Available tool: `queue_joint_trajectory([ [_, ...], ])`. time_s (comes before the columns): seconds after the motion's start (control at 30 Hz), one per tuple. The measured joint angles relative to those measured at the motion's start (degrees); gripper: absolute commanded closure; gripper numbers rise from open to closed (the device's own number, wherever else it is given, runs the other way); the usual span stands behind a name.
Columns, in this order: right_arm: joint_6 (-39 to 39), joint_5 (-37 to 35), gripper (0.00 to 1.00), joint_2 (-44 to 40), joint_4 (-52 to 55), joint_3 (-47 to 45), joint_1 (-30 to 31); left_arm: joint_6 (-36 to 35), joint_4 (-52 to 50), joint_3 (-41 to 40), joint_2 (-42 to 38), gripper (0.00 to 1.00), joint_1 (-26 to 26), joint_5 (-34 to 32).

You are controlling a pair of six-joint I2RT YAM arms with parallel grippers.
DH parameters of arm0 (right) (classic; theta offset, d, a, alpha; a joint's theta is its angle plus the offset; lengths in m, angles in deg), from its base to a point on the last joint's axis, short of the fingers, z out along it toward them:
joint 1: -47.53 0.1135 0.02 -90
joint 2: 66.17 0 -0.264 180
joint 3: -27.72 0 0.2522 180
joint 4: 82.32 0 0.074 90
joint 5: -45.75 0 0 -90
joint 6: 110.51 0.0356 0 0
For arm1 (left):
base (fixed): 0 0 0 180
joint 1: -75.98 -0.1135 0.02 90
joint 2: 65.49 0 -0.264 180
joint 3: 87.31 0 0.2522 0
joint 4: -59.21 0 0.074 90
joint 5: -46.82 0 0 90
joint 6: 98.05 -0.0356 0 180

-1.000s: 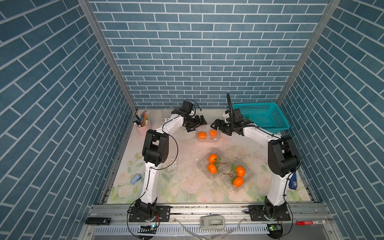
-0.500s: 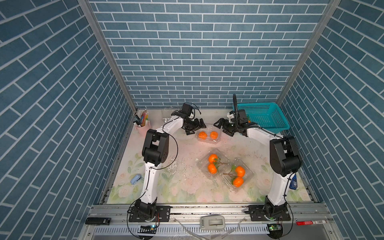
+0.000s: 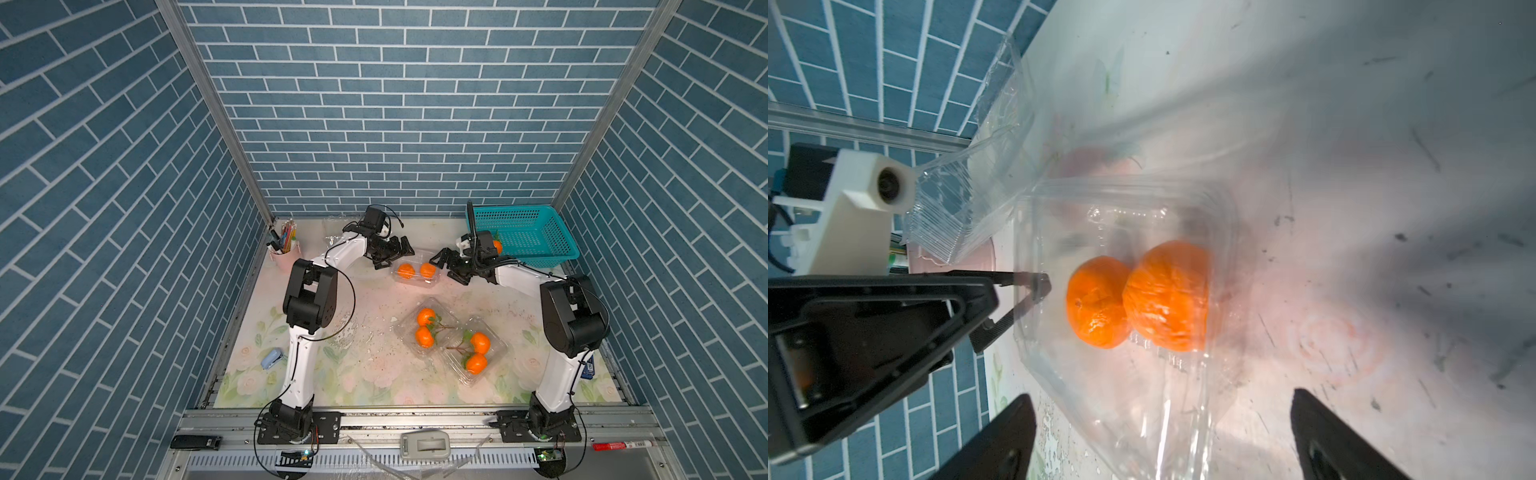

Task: Take oranges out of containers
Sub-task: Open the packing box at the center of the board.

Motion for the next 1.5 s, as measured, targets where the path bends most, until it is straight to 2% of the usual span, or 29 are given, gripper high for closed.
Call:
queue_joint_trajectory([
  [0.87,3.7,1.7,0.08,0.1,-4.7,2.8,0.8,0.6,1.6,-0.8,0.0,0.01,0.7,1.6],
  [1.5,19.4,4.8,0.18,0.3,-21.0,0.3,0.5,4.1,7.3,-5.3,-0.1,0.01,0.3,4.0],
])
